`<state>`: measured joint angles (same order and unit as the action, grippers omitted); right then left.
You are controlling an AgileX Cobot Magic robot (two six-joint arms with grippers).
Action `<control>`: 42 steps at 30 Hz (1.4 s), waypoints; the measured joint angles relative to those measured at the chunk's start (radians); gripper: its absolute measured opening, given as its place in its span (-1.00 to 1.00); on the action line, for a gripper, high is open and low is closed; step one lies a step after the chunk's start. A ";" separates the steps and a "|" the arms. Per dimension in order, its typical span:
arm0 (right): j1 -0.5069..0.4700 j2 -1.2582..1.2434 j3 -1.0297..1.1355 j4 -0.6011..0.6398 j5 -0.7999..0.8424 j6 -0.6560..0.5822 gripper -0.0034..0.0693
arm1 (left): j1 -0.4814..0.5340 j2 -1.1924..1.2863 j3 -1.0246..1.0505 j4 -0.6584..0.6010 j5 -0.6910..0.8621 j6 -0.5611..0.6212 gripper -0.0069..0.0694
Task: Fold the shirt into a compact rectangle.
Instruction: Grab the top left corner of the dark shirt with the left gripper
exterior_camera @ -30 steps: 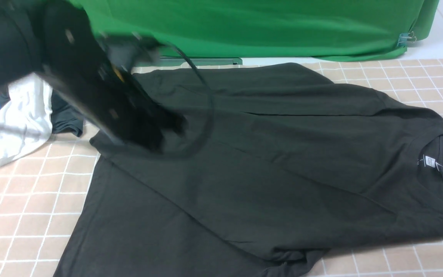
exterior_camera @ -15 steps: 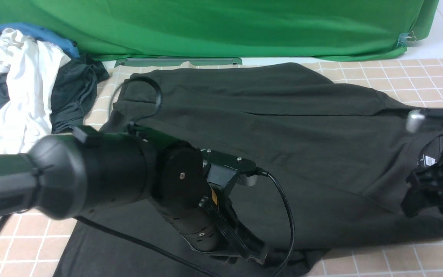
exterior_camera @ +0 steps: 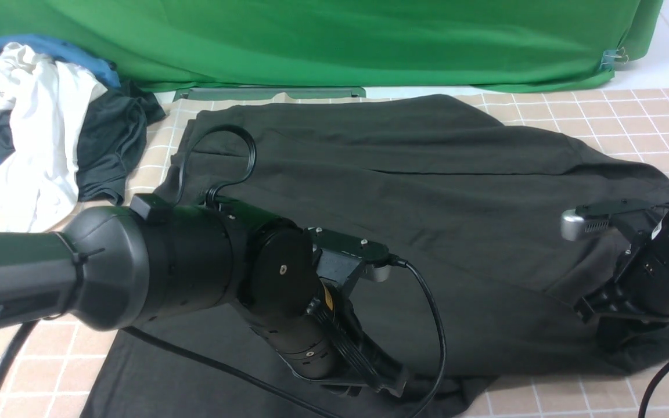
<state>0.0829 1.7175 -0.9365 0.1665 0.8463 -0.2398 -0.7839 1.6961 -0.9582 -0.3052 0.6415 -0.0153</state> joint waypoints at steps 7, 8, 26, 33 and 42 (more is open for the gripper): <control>-0.021 -0.095 -0.007 -0.087 0.003 0.038 -0.79 | 0.000 0.000 0.000 0.000 0.007 0.000 -0.77; -0.023 -0.096 -0.010 -0.089 0.004 0.039 -0.79 | 0.000 0.000 0.000 0.000 0.007 0.000 -0.77; -0.049 -0.062 -0.065 -0.167 -0.171 0.027 -0.62 | 0.000 0.000 0.000 -0.019 0.036 0.015 -0.77; -0.049 -0.065 -0.074 -0.167 -0.100 0.049 0.18 | 0.035 -0.069 -0.005 0.080 0.027 -0.053 -0.77; -0.049 -0.218 -0.094 -0.101 0.114 0.056 -0.53 | 0.465 -0.053 -0.387 0.199 0.149 -0.094 -0.77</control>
<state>0.0336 1.4993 -1.0303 0.0653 0.9607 -0.1841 -0.3188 1.6434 -1.3455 -0.1067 0.7908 -0.1094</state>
